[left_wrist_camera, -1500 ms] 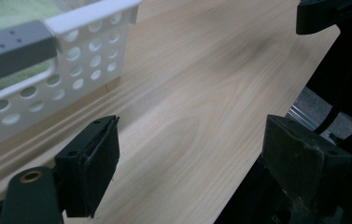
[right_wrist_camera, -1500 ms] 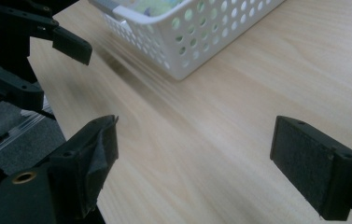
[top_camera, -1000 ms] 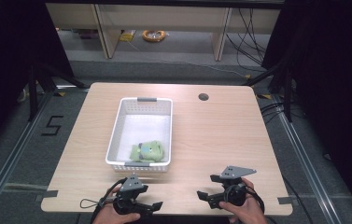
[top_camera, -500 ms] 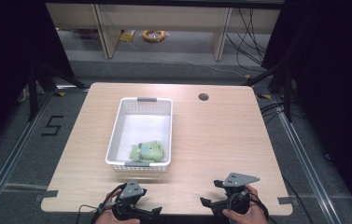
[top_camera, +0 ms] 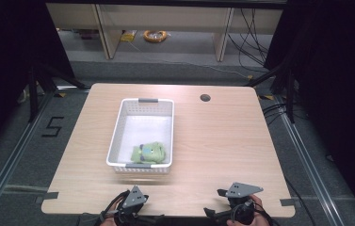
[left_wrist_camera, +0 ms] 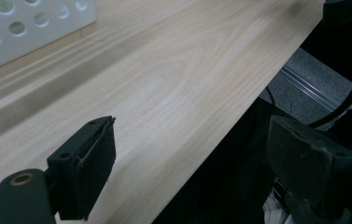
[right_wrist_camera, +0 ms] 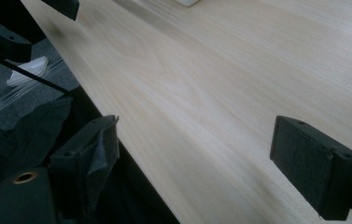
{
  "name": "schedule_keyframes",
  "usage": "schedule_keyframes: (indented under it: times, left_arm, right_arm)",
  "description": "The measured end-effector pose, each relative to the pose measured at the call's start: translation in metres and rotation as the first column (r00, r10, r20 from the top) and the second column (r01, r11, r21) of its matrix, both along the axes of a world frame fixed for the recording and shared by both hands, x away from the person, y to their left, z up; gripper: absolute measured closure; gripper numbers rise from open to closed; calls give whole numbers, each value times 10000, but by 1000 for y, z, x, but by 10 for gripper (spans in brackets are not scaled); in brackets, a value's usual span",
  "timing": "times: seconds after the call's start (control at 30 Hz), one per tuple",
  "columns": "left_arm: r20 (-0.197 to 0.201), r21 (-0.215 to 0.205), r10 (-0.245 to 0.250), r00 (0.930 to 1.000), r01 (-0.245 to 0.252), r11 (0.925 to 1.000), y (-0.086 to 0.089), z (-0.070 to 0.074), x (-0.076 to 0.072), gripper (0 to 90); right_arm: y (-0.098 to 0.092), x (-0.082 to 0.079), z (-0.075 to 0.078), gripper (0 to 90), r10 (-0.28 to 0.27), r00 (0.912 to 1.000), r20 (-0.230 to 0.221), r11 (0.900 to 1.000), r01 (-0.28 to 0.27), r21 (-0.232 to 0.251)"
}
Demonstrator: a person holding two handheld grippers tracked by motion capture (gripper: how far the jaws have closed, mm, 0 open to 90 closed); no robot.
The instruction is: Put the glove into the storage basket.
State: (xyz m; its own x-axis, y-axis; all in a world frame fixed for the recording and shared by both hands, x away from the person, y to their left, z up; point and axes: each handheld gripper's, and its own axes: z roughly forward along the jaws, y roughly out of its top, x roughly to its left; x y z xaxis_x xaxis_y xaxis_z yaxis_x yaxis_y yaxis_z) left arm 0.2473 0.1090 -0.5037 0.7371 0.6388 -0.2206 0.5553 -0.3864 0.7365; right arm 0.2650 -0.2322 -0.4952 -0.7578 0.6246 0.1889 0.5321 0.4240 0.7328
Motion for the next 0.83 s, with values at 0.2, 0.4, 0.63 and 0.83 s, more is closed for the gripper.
schedule_keyframes:
  times: [0.2,0.4,0.63,0.83]
  left_arm:
    - [101,140,-136,9999,135,9998,0,0,-1,156]
    - [76,267,-169,9998,167,9995,2,0,0,156]
    - [86,13,228,9997,-228,9997,2,-2,3,156]
    - [-61,247,311,9995,-310,9992,5,-3,6,156]
  right_arm:
    - [1,-3,-2,162,232,9997,95,9995,-230,-198]
    - [1,-3,-2,162,85,9999,96,9994,-81,-330]
    - [1,-3,-2,162,119,9998,127,9992,-114,-387]
    - [1,-2,-3,162,148,9999,51,9994,-146,-316]
